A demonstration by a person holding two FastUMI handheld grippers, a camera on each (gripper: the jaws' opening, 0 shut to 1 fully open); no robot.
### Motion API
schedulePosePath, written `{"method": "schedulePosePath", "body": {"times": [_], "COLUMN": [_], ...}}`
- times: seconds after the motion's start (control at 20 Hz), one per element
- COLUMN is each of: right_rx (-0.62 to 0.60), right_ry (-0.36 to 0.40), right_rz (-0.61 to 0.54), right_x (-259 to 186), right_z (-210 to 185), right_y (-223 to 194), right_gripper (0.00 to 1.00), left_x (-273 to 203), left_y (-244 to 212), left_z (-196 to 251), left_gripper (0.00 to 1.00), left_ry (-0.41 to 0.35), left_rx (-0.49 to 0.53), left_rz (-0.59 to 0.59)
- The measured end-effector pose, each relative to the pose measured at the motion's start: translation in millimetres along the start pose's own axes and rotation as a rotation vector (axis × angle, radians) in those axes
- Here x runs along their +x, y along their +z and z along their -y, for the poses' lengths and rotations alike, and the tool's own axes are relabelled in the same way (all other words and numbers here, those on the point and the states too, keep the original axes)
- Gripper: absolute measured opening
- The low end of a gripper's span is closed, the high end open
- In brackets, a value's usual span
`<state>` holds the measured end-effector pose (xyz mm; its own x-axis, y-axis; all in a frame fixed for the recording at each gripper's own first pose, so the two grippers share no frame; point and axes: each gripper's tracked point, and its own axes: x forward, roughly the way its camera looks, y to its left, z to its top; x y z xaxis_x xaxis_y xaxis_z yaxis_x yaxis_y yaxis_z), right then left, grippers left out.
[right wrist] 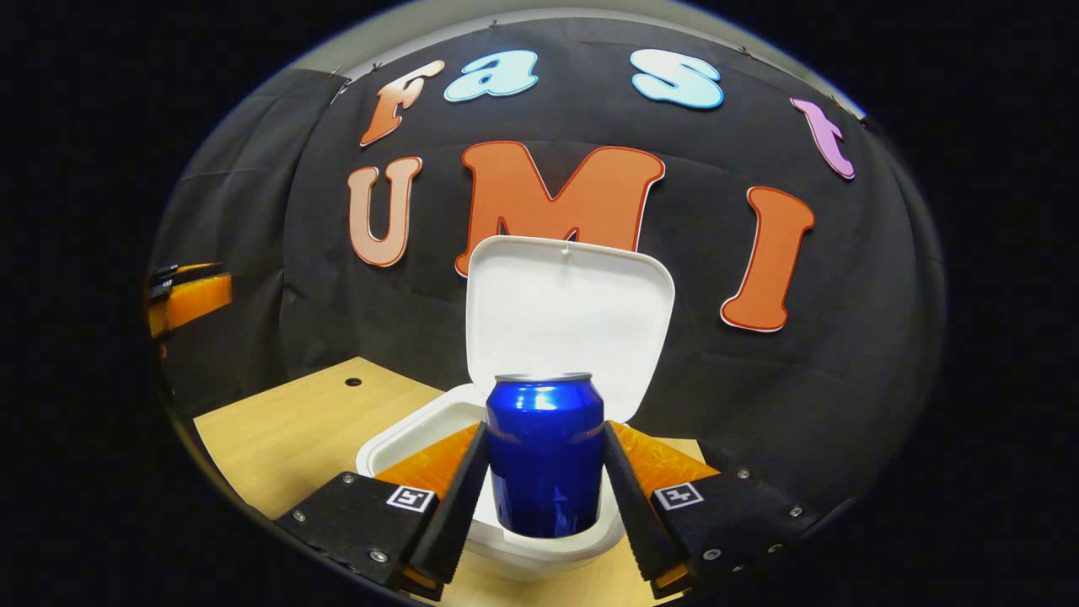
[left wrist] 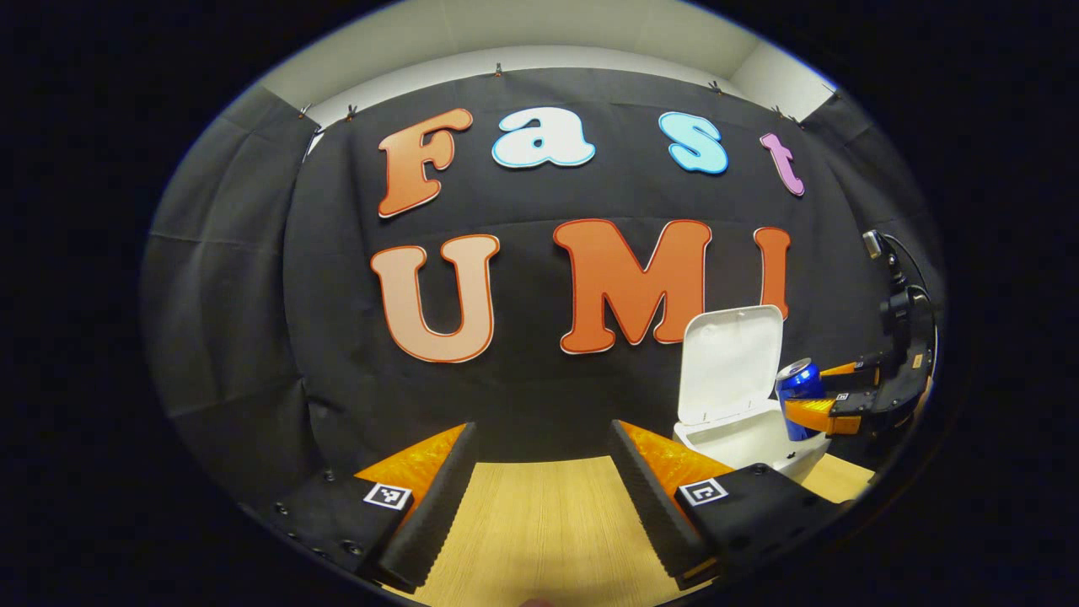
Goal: Press the lid of the desktop garbage bin to open it, pick up the crumpled paper on the desktop and throw it into the bin, then pick up the pop can on the desktop and drop it into the bin, and finally close the garbage bin lid.
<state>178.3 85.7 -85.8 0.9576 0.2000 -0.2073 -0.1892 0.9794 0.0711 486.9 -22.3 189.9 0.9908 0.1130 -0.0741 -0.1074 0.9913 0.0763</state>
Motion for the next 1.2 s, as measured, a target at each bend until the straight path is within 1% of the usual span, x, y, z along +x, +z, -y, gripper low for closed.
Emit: {"method": "schedulePosePath", "body": {"times": [0.1,0.2,0.35,0.55,0.85,1.05,1.1,1.2], "right_rx": [-0.015,-0.019,-0.039,-0.077,-0.095,-0.123,-0.125,-0.124], "right_ry": [-0.019,-0.018,-0.029,-0.052,-0.081,-0.108,-0.127,-0.133], "right_rz": [-0.006,-0.009,0.010,0.074,0.167,0.171,0.161,0.168], "right_x": [5,5,5,6,14,22,27,33], "right_z": [2,-1,0,3,13,20,24,25], "right_y": [-3,-3,9,51,116,138,143,154], "right_gripper": [0.81,0.83,0.86,0.86,0.86,0.86,0.86,0.86], "left_x": [0,1,3,2,3,0,0,-2], "left_y": [-1,-3,-4,-4,-5,-6,-7,-10], "left_z": [-6,-10,-13,-19,-25,-37,-39,-44], "left_gripper": [0.99,0.99,0.99,0.99,1.00,0.99,0.99,0.99], "left_ry": [0.007,0.007,0.000,-0.008,-0.014,0.005,0.010,0.018], "left_rx": [-0.004,-0.006,-0.013,-0.016,-0.016,-0.013,-0.014,-0.018], "left_rz": [-0.004,-0.006,-0.008,-0.006,-0.007,-0.010,-0.012,-0.018]}}
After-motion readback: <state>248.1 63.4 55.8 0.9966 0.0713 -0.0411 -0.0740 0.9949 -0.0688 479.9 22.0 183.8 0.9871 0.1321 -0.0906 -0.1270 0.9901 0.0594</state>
